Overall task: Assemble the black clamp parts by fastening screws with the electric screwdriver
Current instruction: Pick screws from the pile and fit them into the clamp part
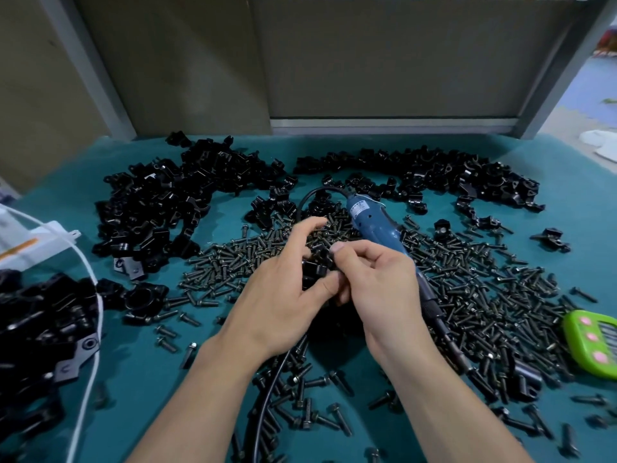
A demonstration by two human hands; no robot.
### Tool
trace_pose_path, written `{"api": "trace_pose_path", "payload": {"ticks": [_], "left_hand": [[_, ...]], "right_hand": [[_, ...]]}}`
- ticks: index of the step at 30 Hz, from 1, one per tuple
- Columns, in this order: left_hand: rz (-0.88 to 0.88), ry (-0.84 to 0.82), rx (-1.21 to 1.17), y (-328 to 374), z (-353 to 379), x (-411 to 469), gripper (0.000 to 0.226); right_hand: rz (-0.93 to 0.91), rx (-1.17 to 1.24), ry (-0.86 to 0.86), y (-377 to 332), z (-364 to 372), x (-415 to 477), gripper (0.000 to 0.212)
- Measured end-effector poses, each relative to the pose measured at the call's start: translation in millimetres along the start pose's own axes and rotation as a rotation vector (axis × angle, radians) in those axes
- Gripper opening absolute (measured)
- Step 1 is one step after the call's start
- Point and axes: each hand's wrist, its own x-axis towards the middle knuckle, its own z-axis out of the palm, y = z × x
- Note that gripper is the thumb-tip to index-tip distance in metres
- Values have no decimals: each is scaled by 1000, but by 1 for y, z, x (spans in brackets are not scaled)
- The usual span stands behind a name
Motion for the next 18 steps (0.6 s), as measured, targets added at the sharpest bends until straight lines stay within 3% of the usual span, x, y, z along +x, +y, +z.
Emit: {"api": "trace_pose_path", "payload": {"ticks": [7, 12, 18], "left_hand": [[4, 58, 2, 2, 2, 4, 16], [12, 166, 6, -2, 2, 8, 26], [-162, 420, -108, 1, -9, 12, 39]], "right_hand": [[-233, -224, -70, 0, -1, 0, 14], [-127, -176, -160, -5, -3, 3, 17], [-293, -486, 28, -26, 1, -10, 23]]}}
